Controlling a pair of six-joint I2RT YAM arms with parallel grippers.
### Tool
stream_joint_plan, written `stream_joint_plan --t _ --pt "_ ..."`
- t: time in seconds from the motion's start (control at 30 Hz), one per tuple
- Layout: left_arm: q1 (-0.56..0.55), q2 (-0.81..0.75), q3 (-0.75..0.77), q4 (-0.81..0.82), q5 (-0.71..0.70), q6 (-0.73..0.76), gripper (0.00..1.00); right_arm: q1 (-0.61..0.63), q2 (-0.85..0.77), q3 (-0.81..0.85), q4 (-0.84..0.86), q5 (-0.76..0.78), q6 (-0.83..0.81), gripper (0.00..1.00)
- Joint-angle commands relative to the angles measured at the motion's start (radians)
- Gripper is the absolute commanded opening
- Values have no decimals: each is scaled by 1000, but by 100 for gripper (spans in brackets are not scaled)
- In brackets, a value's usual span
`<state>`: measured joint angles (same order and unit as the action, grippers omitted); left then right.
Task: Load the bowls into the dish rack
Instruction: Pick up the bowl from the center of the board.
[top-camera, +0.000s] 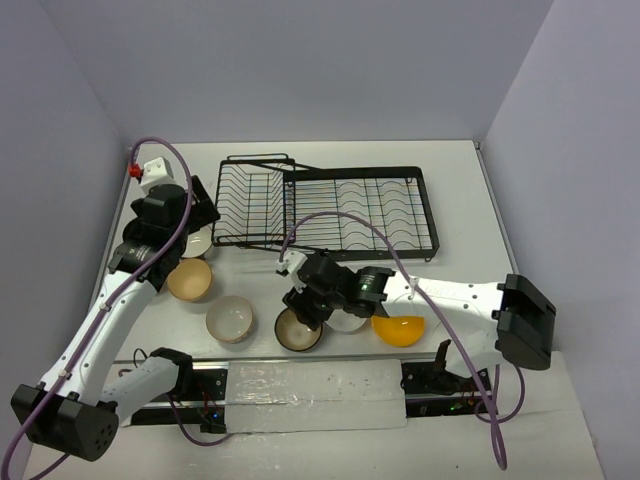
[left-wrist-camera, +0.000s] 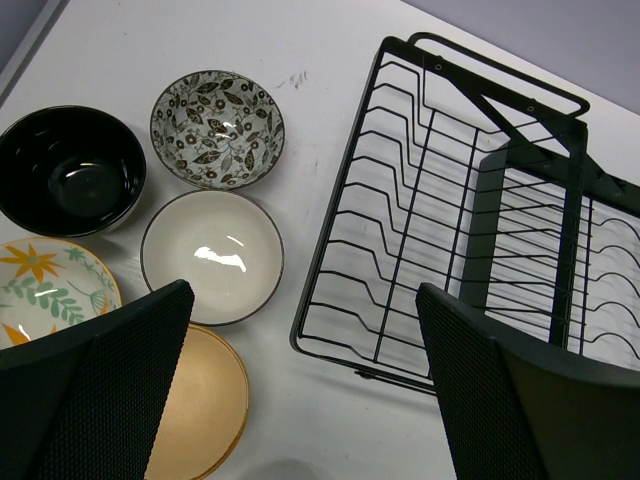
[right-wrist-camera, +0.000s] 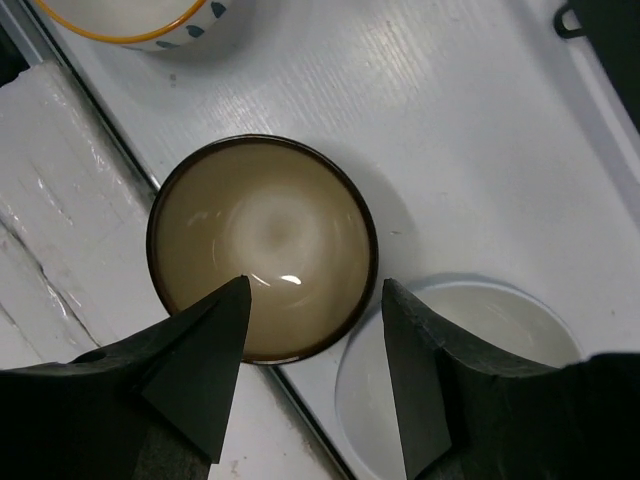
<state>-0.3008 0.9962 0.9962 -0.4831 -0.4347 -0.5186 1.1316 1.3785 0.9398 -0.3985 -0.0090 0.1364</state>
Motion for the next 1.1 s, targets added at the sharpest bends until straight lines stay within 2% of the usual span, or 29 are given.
stream_joint_plan --t 0.0,0.47,0.7,0.83,0.97,1.07 --pt "-9 -18 -2 17 -12 15 99 10 39 20 70 -12 -11 62" --pt "-46 -22 -5 15 -61 28 99 -7 211 83 115 -8 -77 60" --pt "-47 -15 -5 14 -56 29 99 -24 235 82 118 -20 -83 32" --pt "-47 -16 -5 15 -52 31 99 -24 240 76 119 -19 -77 22" --pt "-47 -16 -5 15 -55 31 99 -24 243 79 116 -13 -73 1" --pt "-47 -18 -5 17 -53 32 99 -24 234 83 110 4 -70 0"
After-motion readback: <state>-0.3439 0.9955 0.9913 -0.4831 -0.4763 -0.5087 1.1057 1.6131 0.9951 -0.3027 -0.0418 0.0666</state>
